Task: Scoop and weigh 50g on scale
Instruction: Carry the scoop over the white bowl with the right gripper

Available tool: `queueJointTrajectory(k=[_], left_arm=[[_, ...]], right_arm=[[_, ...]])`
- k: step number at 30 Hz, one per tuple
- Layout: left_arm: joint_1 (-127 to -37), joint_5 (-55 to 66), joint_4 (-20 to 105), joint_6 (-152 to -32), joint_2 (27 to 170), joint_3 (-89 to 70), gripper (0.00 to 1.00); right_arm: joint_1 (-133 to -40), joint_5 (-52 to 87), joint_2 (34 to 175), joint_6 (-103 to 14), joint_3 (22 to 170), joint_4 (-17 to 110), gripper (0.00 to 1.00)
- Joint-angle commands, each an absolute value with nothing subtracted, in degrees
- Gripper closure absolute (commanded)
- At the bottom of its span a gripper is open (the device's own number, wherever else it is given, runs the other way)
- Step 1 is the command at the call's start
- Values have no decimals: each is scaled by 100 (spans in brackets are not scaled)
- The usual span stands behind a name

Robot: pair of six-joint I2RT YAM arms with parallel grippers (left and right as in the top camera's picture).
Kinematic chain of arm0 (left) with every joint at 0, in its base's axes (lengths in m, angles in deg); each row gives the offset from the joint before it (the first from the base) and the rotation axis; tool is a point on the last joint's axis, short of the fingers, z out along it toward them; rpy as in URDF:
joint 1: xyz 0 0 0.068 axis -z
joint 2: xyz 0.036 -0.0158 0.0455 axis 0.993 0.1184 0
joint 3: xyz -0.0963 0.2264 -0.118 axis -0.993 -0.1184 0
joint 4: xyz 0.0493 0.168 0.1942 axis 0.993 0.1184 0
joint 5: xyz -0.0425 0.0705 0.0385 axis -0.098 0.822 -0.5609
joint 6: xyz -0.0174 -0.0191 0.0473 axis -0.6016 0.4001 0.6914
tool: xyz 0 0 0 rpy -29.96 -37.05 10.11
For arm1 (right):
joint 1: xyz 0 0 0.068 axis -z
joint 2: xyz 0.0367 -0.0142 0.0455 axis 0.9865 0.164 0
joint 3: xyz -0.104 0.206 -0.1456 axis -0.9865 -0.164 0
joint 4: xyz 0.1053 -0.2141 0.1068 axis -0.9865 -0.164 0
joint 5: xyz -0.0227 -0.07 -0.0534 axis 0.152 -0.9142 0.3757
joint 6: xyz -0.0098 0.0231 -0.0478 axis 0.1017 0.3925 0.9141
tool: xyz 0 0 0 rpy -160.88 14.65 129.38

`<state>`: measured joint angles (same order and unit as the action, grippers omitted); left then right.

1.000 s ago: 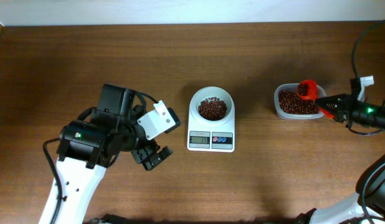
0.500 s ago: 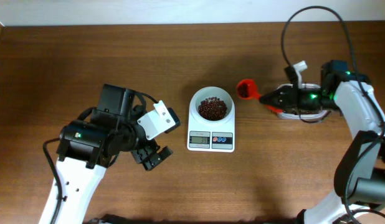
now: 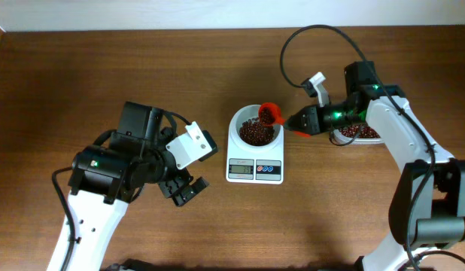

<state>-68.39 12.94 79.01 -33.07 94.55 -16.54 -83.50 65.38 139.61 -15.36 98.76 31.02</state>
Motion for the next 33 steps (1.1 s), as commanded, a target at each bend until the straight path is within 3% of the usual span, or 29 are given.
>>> queueJointTrajectory(k=[1,8,9,11,13,14,15,16,19,21,29,33], left_arm=[[-6874,1213,7903,-3213,9446,-1547,1],[-6874,1213,7903,-3213,9446,-1547,1],[-6874,1213,7903,-3213,9446,-1547,1],[-6874,1213,7903,-3213,9446,-1547,1],[-6874,1213,7903,-3213,9446,-1547,1],[-6874,1213,7903,-3213,9446,-1547,1],[-6874,1213,7903,-3213,9446,-1547,1],[-6874,1213,7903,-3213,9446,-1547,1],[-6874,1213,7903,-3213,9446,-1547,1],[-6874,1213,7901,-3213,9446,-1547,1],[-6874,1213,7903,-3213,9446,-1547,1],[-6874,1213,7903,-3213,9446,-1547,1]], right_arm=[[-8567,6341,14000,-1090,9872,3175,96],[-8632,6225,13965,-696,9872,3026,96],[-8634,6514,13917,-130,9872,2823,96],[-8641,6024,13893,-683,9878,3004,96],[-8711,6398,13869,-65,9883,2906,96],[-8730,5974,13871,-633,9883,3046,96],[-8737,6247,13836,-180,9889,2910,96],[-8735,5823,13827,-722,9907,3046,96],[-8781,5576,13792,-869,9961,3019,96],[-8934,5733,13609,-445,10001,2912,96],[-9336,3891,13314,-1396,10014,3284,96],[-9347,4155,13244,-1168,10014,3168,96]])
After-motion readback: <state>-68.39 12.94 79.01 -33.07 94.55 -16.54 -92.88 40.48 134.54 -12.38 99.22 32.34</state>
